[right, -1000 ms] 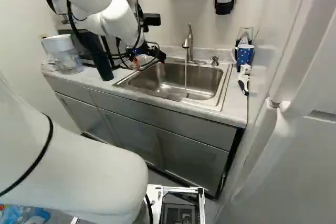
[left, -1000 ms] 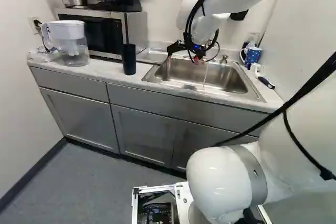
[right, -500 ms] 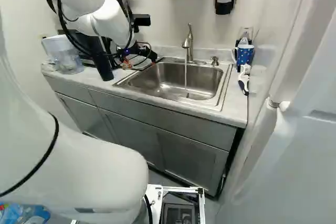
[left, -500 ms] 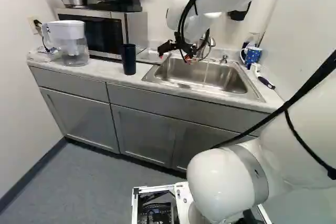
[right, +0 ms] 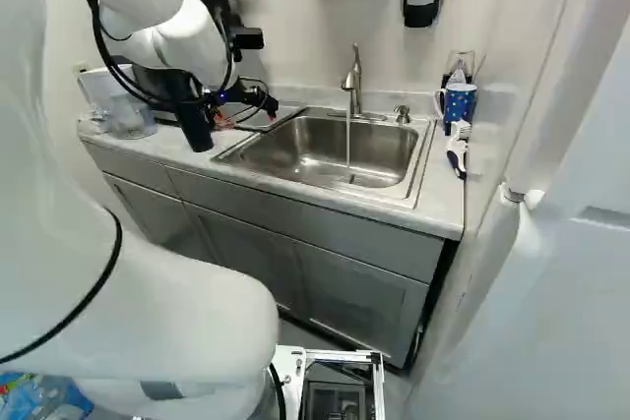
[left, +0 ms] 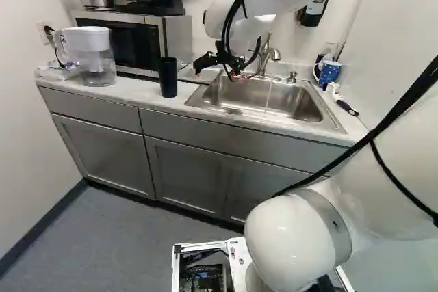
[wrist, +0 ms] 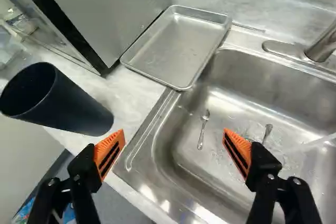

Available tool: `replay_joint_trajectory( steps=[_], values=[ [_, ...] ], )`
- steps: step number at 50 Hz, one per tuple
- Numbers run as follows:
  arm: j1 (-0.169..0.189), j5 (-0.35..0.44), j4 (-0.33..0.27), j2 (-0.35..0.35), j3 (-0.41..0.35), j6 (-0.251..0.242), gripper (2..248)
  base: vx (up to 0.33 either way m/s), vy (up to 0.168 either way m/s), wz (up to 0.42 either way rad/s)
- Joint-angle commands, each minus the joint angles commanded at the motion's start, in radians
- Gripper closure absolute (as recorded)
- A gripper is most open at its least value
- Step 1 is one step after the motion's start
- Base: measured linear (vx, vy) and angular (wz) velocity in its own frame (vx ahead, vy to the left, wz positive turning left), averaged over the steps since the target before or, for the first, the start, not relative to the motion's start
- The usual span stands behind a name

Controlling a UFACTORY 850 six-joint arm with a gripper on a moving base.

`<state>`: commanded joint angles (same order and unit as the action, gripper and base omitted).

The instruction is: Rinse the cup and place it in the tray

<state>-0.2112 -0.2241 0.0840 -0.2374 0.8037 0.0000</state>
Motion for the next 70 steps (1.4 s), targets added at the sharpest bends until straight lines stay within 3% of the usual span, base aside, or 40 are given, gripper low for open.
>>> replay_joint_trajectory(
  steps=[70],
  values=[
    [-0.246,0.000,0.000,0.094,0.085,0.000,3,0.000,0.000,0.000]
  ],
)
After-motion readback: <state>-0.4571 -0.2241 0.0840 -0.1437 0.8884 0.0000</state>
